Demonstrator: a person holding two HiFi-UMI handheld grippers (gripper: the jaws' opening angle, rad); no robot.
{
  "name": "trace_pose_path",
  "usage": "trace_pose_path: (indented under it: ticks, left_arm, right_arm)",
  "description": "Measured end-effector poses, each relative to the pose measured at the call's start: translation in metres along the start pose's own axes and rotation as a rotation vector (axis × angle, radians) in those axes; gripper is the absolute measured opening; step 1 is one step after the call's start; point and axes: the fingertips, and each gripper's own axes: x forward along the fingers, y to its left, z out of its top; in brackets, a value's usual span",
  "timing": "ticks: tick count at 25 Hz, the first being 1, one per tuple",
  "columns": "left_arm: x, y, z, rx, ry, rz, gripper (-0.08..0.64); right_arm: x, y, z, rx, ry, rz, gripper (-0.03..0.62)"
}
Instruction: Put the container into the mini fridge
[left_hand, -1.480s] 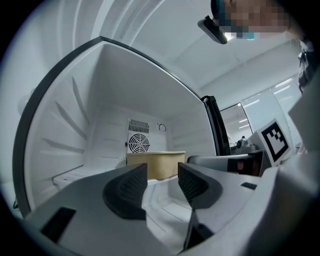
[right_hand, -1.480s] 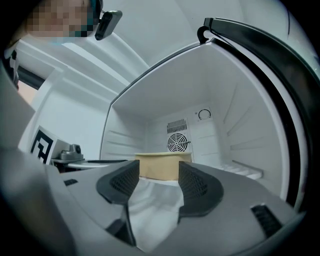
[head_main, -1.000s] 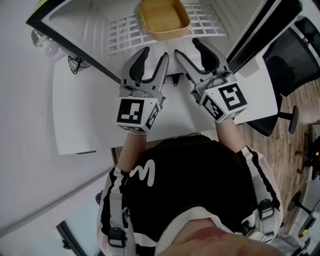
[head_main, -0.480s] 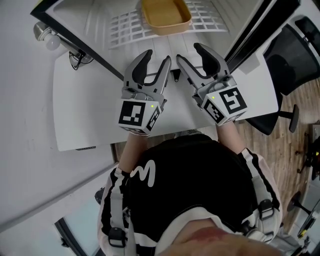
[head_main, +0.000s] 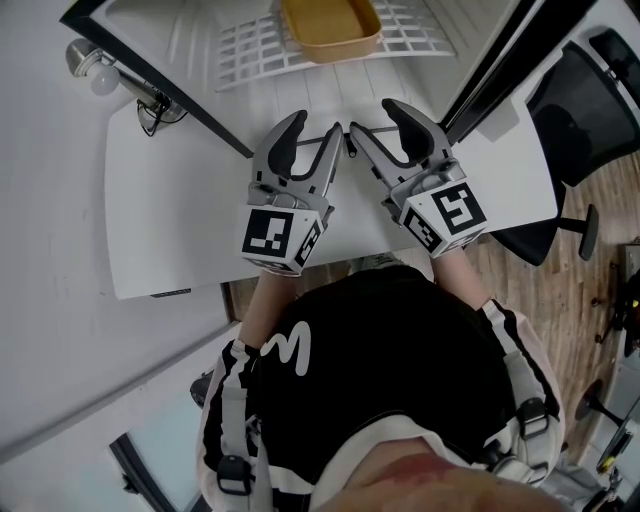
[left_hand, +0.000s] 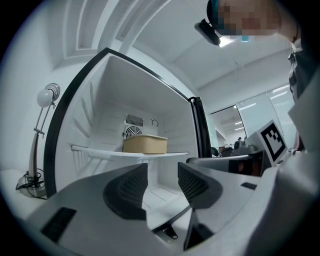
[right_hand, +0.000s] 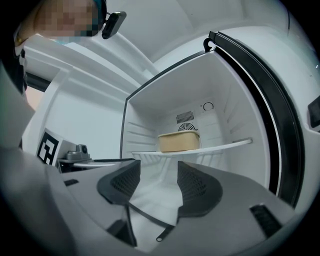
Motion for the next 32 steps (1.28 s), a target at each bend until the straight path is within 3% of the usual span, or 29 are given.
trace_pose_path:
  ticks: [24,32]
  left_arm:
    - [-0.031,-0.015,-0.053,-0.058,0.048,0.034,0.129]
    - [-0.036,-0.014,-0.064,-0.068,0.083,0.041,0.049]
  right_arm:
    - [-0.024,0.018,-0.051,0.015,0.074,0.019,0.086]
    - [-0.021,0.027,-0.059,0.043,0.079,0.049,0.063]
